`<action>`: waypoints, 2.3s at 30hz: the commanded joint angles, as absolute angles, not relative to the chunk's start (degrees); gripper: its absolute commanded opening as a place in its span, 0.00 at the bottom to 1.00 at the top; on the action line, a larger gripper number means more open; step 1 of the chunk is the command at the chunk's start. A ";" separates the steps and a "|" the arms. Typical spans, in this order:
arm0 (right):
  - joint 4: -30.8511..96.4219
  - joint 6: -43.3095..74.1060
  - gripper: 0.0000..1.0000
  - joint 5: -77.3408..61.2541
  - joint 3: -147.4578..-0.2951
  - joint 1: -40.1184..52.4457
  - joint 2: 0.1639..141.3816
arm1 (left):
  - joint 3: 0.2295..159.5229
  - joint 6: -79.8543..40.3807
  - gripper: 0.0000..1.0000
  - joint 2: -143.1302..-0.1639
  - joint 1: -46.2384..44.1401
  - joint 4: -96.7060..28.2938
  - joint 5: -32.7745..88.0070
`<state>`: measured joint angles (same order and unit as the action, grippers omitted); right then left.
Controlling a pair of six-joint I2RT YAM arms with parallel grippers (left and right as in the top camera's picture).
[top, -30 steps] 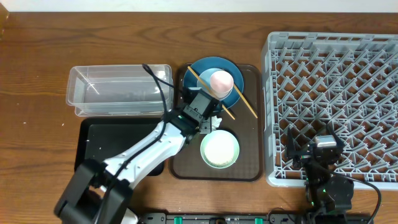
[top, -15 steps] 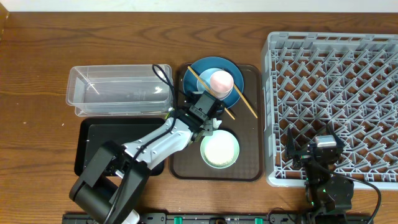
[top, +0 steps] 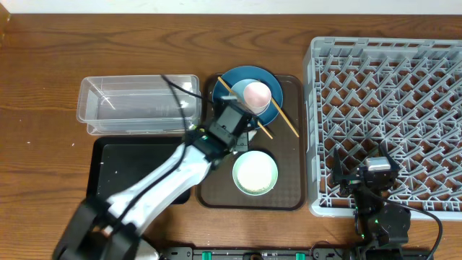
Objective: Sort waste into correct bins and load items into the dishwasher rack
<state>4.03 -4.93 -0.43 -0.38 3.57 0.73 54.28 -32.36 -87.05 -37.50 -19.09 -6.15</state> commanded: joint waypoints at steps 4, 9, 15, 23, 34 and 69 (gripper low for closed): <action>4.27 -4.32 0.99 -0.27 -0.32 3.75 0.64 | 54.94 -31.11 0.06 -76.23 -36.67 -19.16 -11.22; 4.27 -4.32 0.99 -0.27 -0.32 3.75 0.64 | 54.94 -30.81 0.06 -71.09 -31.42 -18.92 -20.12; 4.27 -4.32 0.99 -0.27 -0.32 3.75 0.64 | 54.94 -28.73 0.06 -71.79 -20.91 -17.41 -21.74; 4.27 -4.32 0.99 -0.27 -0.32 3.75 0.64 | 54.94 -28.77 0.07 -79.05 -11.20 -15.97 -20.88; 4.27 -4.32 0.99 -0.27 -0.32 3.75 0.64 | 54.94 -28.71 0.59 -83.44 -9.93 -11.79 -20.23; 4.27 -4.32 0.99 -0.27 -0.32 3.77 0.64 | 52.58 -56.60 0.73 -80.84 -35.31 -32.69 -17.30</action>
<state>4.05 -4.95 -0.40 -0.38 3.57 0.73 52.95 -49.65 -78.41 -34.46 -34.06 -8.25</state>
